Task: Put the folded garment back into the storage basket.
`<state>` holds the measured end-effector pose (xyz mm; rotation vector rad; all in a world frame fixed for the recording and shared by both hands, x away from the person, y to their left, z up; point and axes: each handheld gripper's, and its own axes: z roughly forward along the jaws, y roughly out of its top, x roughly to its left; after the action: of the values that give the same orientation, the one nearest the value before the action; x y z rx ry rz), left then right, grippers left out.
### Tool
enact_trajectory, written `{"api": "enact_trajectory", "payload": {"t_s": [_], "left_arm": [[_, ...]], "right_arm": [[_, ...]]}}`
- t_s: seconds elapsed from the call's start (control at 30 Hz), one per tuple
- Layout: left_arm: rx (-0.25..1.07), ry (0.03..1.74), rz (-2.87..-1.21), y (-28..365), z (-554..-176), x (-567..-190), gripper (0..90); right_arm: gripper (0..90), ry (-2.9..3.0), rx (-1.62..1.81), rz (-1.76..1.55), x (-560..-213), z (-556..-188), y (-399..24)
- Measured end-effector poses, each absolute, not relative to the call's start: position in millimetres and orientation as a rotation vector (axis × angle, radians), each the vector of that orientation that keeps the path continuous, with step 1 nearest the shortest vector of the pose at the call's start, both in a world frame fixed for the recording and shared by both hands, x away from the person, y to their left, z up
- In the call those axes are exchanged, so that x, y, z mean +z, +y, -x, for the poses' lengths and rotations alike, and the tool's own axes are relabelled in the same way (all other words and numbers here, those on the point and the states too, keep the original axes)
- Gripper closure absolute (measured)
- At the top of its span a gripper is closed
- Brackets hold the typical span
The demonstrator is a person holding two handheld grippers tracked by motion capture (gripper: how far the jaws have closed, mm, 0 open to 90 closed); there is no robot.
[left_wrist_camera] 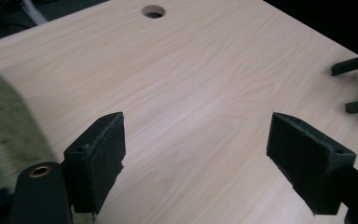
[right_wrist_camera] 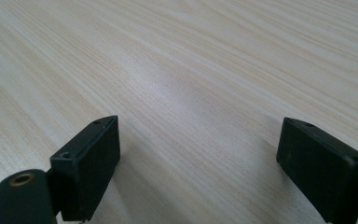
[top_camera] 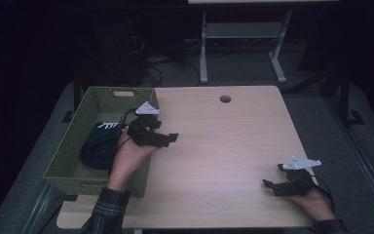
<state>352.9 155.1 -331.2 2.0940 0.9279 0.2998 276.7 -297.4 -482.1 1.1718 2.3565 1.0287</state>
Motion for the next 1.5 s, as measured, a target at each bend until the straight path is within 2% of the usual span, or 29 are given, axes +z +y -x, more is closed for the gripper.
{"api": "enact_trajectory", "payload": {"t_s": [0.57, 1.1, 1.4, 1.5], "left_arm": [[0.257, 0.817, -2.139, 112, -332, -375, 18.3], [0.257, 0.758, -2.198, 97, -313, -432, 16.7], [0.245, 0.736, -2.331, 92, -310, -468, 16.6], [0.275, 0.72, -2.321, 91, -307, -471, 15.5]], "right_arm": [[13.1, 2.357, 1.029, -1.172, -482, -277, -297], [13.1, 2.355, 1.027, -1.171, -482, -276, -298], [13.1, 2.355, 1.026, -1.171, -482, -276, -298], [13.1, 2.355, 1.026, -1.171, -482, -276, -298]]}}
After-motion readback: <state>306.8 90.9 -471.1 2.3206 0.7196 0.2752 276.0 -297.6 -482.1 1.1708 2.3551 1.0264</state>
